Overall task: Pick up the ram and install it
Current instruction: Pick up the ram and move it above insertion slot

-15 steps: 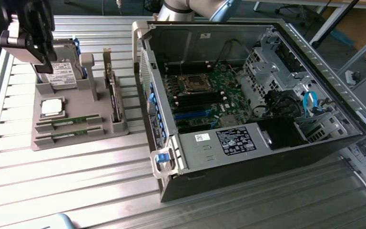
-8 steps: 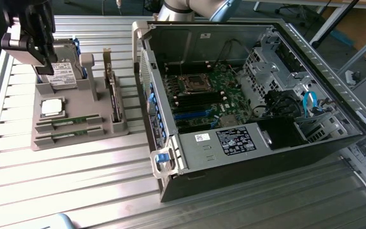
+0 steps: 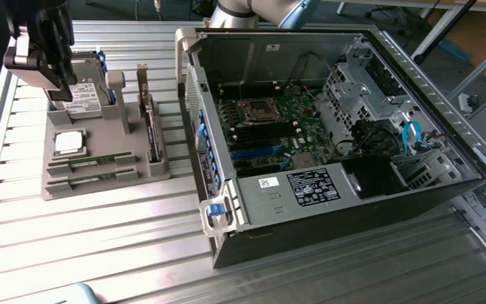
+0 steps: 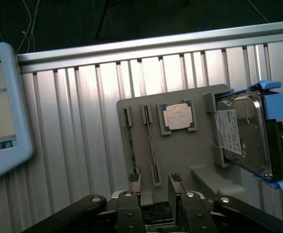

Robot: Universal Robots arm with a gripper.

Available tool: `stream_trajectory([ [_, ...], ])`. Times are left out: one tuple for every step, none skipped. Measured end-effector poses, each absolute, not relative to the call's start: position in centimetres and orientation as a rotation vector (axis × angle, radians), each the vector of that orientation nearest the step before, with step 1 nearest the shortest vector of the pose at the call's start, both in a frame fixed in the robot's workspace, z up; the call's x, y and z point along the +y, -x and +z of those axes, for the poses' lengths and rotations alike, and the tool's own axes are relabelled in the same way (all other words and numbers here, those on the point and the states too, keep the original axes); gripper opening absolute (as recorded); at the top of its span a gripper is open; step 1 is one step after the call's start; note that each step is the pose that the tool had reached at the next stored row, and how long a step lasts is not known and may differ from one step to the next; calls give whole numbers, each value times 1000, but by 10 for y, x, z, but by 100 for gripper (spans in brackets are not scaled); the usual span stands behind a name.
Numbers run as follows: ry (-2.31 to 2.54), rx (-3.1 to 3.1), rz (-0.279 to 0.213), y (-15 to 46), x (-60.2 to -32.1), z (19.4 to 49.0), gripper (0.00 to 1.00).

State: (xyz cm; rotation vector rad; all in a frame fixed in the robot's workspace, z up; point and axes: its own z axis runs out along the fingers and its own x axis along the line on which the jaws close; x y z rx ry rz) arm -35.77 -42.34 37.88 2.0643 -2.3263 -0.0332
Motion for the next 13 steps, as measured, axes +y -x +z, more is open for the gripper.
stream_trajectory([
  [-2065, -2326, -33, 358, -423, 378, 36],
  [-2066, -2325, -33, 358, -423, 378, 36],
  [-2067, -2324, -33, 358, -423, 378, 36],
  [-2068, -2323, -33, 358, -423, 377, 36],
  [-2068, -2323, -33, 358, -423, 377, 36],
  [-2069, -2322, -33, 358, -423, 377, 36],
  [-2070, -2321, -33, 358, -423, 376, 36],
  [-2071, -2320, -33, 358, -423, 376, 36],
  [-2072, -2319, -33, 358, -423, 376, 36],
  [-2073, -2319, -33, 358, -423, 376, 36],
  [-2073, -2318, -33, 358, -423, 375, 36],
  [-2074, -2317, -33, 358, -423, 375, 36],
  [-2075, -2317, -33, 358, -423, 375, 36],
])
